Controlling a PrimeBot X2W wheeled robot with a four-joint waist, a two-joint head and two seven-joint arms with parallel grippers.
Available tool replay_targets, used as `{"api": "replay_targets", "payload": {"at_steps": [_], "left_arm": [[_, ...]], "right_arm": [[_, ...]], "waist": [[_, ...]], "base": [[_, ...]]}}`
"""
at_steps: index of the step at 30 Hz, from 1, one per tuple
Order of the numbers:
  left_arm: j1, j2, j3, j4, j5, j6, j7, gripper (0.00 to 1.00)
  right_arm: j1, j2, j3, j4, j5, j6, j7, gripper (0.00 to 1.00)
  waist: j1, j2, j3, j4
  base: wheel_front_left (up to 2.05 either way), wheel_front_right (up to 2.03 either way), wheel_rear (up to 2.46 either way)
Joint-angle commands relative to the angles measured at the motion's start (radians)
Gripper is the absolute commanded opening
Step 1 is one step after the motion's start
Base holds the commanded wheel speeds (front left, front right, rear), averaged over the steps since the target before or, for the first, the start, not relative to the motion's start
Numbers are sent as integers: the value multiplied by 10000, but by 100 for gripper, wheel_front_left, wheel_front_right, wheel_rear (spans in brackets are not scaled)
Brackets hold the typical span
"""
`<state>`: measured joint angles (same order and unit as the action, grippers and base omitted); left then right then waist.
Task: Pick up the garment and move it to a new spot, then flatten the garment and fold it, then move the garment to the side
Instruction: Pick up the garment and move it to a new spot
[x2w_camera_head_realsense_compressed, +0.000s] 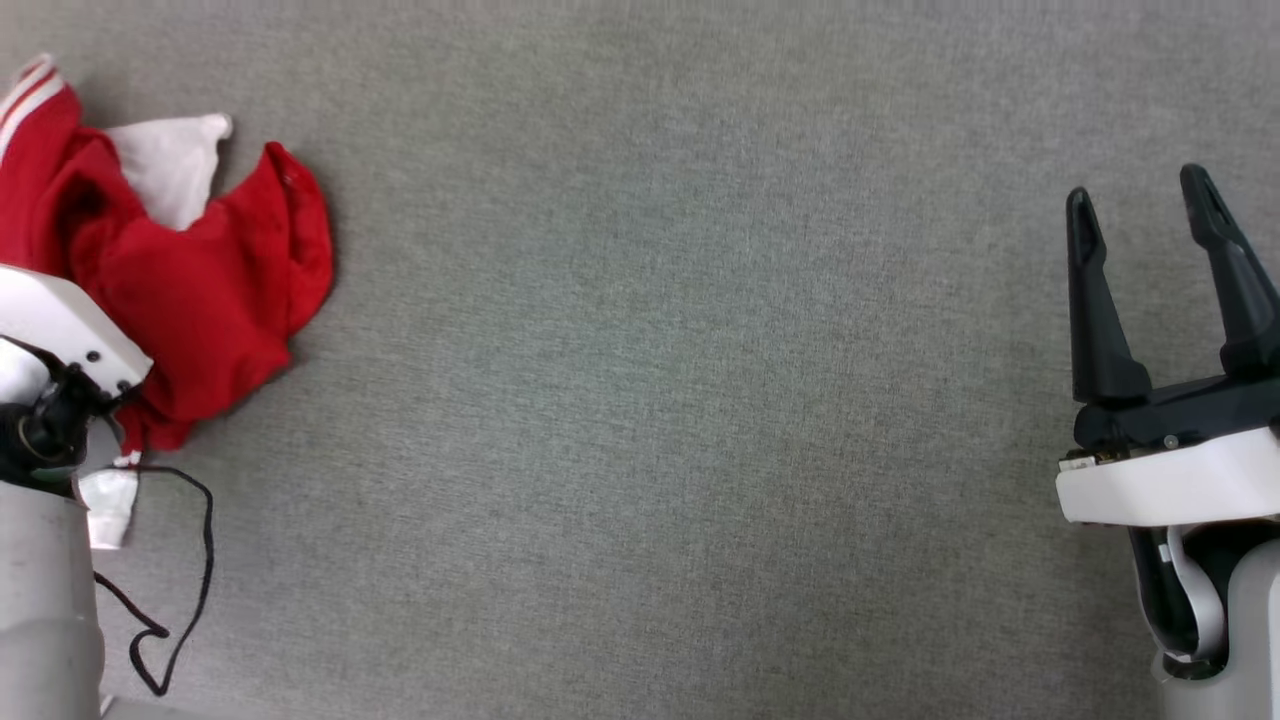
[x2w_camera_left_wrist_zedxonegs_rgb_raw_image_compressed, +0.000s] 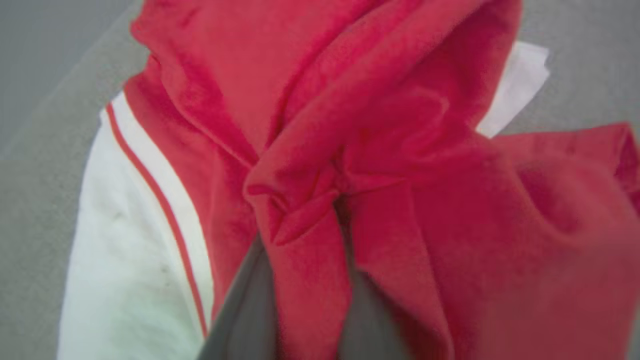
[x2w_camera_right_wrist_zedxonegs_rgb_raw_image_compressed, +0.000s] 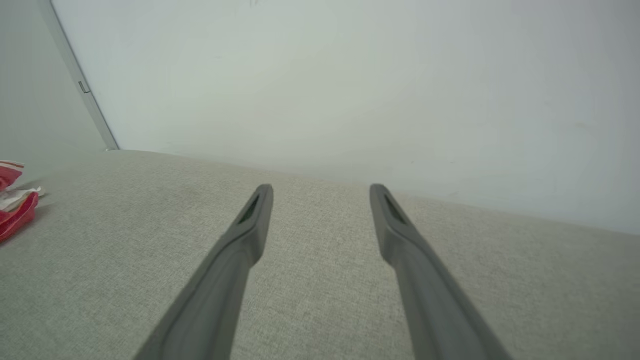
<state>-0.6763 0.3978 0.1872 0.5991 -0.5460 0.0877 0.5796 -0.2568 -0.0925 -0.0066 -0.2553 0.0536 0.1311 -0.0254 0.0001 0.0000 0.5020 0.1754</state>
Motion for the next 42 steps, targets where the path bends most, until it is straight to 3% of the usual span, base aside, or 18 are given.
{"api": "replay_targets", "payload": {"at_steps": [1, 9, 15, 23, 31, 36, 42], "left_arm": [[29, 6, -47, -200, 248, 25, -758, 0], [-295, 179, -578, -1244, 1359, -81, -3536, 0], [-524, -66, -1105, -2438, 1910, -149, -4900, 0], [377, -829, -1843, -3943, 2207, -114, -5631, 0], [2034, -2007, -3175, -5352, 2145, -276, -5510, 0], [2671, -2900, -4428, -5215, 2004, -619, -5479, 0], [3251, -3326, -5931, -3853, 1856, -831, -5450, 0]], "right_arm": [[128, 60, -35, 94, 12, -7, -41, 100], [582, 256, -93, 244, 103, -7, -70, 100], [923, 371, -176, 260, 156, -7, -40, 100], [1369, 420, -221, 379, 248, -7, -74, 100], [1860, 431, -208, 344, 583, -7, -32, 100], [2028, 429, -246, 317, 712, -5, 31, 100], [2042, 429, -232, 331, 947, -7, -19, 100]], "waist": [[-1, 0, -479, 102], [-1, 0, -1737, 221], [-1, 0, -2542, 64], [-1, 0, -3360, -735], [-1, 0, -3904, -2211], [-1, 0, -3892, -3040], [-1, 0, -3526, -3654]], "base": [[0, 0, 0], [0, 0, 0], [0, 0, 0], [0, 0, 0], [0, 0, 0], [0, 0, 0], [0, 0, 0]]}}
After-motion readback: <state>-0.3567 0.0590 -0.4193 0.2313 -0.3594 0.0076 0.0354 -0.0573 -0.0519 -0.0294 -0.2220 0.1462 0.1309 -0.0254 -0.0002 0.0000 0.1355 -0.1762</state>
